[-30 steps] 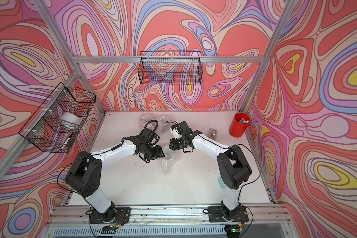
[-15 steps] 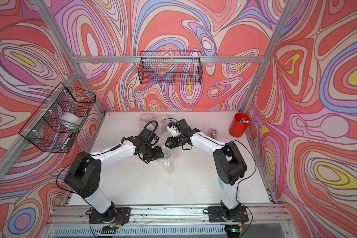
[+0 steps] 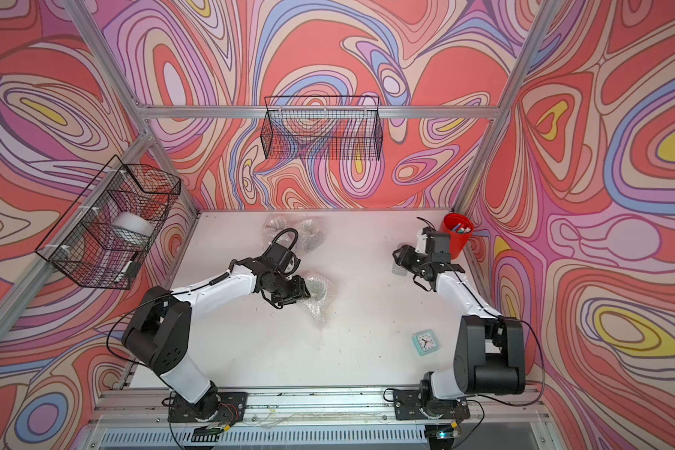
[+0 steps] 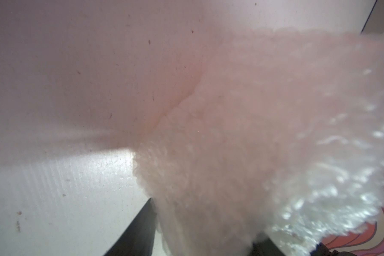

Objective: Wrap mugs in bubble wrap
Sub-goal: Tear off the tape using the Tape Cutter.

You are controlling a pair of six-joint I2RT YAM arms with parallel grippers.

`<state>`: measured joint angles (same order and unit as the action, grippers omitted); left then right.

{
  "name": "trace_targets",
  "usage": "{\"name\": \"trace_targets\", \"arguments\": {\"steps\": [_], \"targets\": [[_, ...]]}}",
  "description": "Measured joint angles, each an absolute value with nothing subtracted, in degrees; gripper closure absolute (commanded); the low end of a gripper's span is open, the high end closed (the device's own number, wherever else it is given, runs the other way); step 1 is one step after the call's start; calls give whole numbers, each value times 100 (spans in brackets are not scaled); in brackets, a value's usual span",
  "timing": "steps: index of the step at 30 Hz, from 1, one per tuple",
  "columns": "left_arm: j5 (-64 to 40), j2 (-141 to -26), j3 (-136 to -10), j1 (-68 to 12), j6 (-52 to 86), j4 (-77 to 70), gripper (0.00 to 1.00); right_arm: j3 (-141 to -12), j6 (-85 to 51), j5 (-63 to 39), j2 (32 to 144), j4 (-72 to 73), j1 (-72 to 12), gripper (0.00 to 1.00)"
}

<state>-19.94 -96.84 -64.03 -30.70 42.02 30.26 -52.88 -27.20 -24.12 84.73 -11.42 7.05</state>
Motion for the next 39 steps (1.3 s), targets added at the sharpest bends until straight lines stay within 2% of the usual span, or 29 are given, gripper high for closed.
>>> {"name": "trace_targets", "arguments": {"steps": [8,25,39], "targets": [[-1994,-9684,-6407,-3070,4206,3041,45,-5592,-2746,-2993,9249,-1256,1358,55],[-1994,-9686,-6442,-3070,4204,3118,46,-6154,-2663,-3673,10580,-1243,1380,59],[-1994,-9690,-6473,-3070,4204,3197,46,-6313,-2663,-4261,10919,-829,1396,62]]}}
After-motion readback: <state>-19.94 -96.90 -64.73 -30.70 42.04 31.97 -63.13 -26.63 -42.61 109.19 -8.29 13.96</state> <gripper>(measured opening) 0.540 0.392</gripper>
